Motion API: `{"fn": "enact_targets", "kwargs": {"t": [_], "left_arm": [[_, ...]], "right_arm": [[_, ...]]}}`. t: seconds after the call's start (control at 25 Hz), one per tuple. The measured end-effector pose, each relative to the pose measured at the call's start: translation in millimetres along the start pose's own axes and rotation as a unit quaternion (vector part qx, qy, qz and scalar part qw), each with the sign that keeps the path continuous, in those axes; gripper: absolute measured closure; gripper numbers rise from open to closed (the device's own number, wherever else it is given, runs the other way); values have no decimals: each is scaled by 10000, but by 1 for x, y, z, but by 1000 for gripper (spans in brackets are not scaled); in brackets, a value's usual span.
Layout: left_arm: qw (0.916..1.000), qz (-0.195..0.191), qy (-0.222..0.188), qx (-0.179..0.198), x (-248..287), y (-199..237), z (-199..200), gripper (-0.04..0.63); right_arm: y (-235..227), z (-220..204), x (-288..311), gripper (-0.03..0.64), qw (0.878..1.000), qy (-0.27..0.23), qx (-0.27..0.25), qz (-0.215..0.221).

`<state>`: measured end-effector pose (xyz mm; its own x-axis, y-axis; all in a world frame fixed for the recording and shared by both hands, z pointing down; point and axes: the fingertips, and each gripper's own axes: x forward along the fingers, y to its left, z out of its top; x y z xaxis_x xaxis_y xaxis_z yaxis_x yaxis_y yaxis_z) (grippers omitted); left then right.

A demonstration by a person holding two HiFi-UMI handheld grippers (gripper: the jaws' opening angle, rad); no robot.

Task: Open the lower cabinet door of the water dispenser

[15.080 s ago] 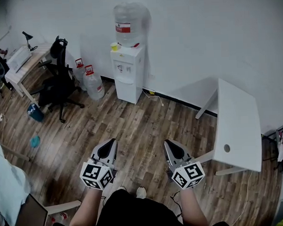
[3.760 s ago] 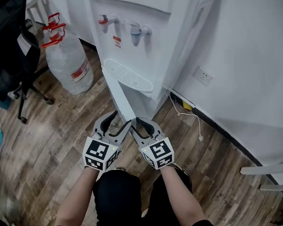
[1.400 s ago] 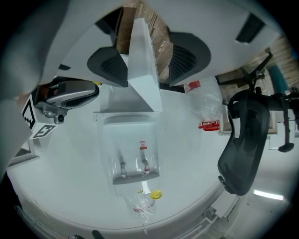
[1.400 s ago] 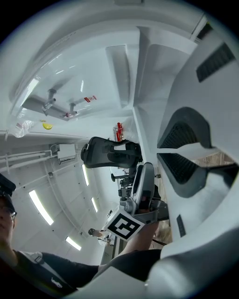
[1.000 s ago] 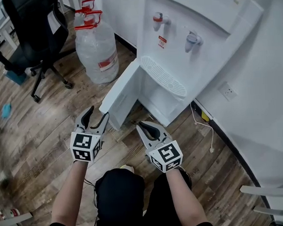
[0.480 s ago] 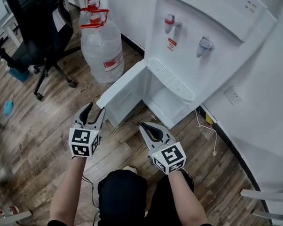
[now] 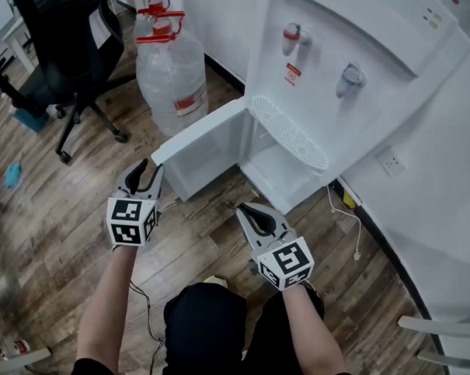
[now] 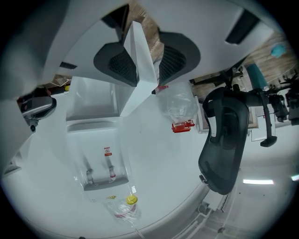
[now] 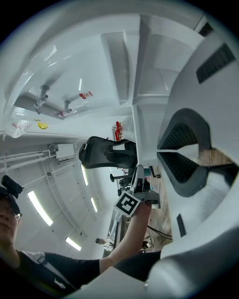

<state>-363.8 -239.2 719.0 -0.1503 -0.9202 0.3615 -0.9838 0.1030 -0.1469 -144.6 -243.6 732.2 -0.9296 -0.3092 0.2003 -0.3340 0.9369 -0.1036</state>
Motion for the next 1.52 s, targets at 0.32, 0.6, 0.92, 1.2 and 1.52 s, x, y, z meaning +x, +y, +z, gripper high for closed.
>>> {"fn": "enact_targets", "kwargs": {"t": [0.32, 0.6, 0.92, 1.2, 1.52], "left_arm": [[9999, 91, 55, 130, 12, 13, 2, 467], [9994, 234, 138, 195, 28, 29, 4, 492], [9984, 374, 237, 358, 44, 46, 7, 505], [9978, 484, 289, 349, 54, 56, 9, 506], [9977, 501, 284, 355, 47, 51, 9, 505]], "right_arm": [[-3, 0, 0, 584, 10000, 38, -21, -17], [-9, -2, -3, 586, 10000, 36, -5, -65], [-14, -5, -3, 586, 9999, 32, 65, -102], [-22, -9, -9, 586, 9997, 19, 139, -193], [-27, -8, -20, 586, 9993, -36, 189, -308]]}}
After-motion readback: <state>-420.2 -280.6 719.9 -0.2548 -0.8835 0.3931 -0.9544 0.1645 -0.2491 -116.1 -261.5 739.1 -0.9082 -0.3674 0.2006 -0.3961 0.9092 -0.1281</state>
